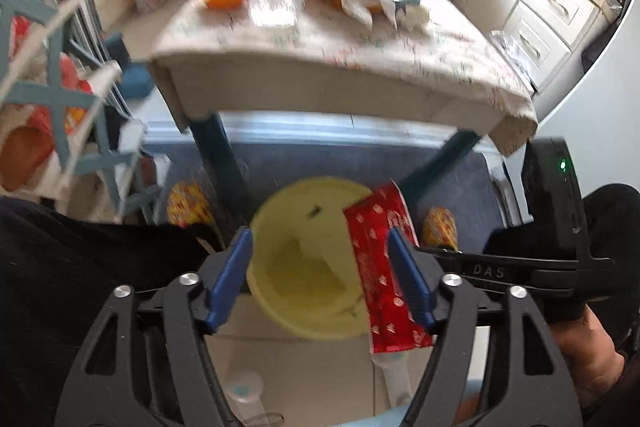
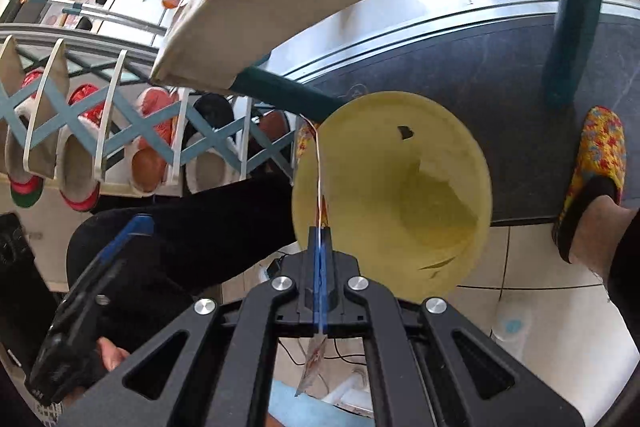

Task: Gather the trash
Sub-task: 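Carry tissue and wrapper over the yellow bucket and open both tools to drop them, then move both tools back to the table toward the bottle and orange peel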

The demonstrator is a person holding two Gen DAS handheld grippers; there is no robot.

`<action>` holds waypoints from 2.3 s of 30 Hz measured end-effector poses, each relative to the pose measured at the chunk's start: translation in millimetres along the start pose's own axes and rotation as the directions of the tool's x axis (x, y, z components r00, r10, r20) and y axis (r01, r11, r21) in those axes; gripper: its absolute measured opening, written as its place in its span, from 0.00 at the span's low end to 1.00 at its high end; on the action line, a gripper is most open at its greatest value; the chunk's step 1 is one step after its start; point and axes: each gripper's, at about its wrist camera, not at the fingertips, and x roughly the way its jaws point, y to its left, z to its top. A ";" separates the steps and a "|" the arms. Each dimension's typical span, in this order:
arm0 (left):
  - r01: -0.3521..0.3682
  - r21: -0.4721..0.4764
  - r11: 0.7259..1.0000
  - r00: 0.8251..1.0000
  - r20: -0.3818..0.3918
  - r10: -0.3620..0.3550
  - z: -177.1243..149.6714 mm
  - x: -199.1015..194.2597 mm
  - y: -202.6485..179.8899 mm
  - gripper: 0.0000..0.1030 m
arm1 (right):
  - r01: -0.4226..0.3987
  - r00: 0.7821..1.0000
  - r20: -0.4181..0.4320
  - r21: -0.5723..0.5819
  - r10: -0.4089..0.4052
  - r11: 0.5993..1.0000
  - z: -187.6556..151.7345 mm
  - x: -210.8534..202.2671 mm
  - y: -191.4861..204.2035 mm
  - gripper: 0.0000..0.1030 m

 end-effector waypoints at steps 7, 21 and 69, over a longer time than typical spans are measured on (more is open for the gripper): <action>-0.081 0.038 0.996 0.989 0.131 0.076 6.3 -20.6 -6.8 0.79 | 0.013 0.997 0.077 -0.055 -0.009 0.998 -0.7 -15.9 11.6 0.63; -0.171 0.019 0.985 0.944 0.289 0.158 5.7 -47.6 -5.3 0.89 | 0.315 0.820 0.553 -0.221 -0.148 0.923 -17.7 -103.2 57.5 0.74; -0.288 -0.222 0.931 0.835 0.417 0.358 104.3 -84.8 110.9 0.89 | 0.204 0.866 0.499 -0.377 0.013 0.903 50.5 -46.2 170.0 0.83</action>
